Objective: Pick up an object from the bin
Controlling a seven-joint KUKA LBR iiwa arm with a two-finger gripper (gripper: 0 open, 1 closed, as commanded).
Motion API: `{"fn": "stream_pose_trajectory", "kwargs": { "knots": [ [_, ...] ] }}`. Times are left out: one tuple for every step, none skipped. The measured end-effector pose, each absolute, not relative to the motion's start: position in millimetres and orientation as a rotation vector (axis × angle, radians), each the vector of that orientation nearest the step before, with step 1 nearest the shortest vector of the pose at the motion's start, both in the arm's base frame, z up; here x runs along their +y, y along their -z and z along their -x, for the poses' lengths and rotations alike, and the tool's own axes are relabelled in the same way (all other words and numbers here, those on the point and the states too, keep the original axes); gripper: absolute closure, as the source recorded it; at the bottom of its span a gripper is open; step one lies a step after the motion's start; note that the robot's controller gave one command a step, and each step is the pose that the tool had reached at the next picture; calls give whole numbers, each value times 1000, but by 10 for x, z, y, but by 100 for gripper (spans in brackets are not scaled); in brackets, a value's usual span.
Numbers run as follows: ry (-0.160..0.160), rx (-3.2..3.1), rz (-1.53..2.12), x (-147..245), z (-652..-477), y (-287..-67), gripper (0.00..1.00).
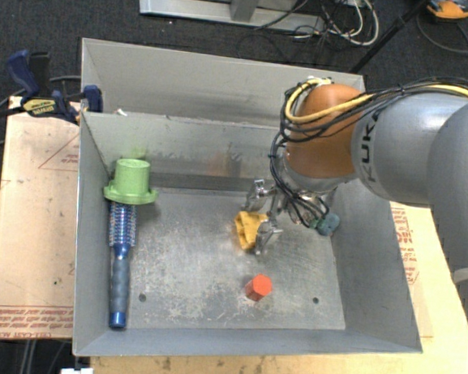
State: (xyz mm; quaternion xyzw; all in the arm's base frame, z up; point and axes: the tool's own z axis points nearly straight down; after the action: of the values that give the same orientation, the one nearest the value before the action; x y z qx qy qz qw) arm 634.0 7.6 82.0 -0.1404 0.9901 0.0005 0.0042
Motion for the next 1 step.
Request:
{"fn": "stream_pose_trajectory", "kwargs": {
  "knots": [
    [-1,3102,440,76,-6340,-820,0]
  ]
}}
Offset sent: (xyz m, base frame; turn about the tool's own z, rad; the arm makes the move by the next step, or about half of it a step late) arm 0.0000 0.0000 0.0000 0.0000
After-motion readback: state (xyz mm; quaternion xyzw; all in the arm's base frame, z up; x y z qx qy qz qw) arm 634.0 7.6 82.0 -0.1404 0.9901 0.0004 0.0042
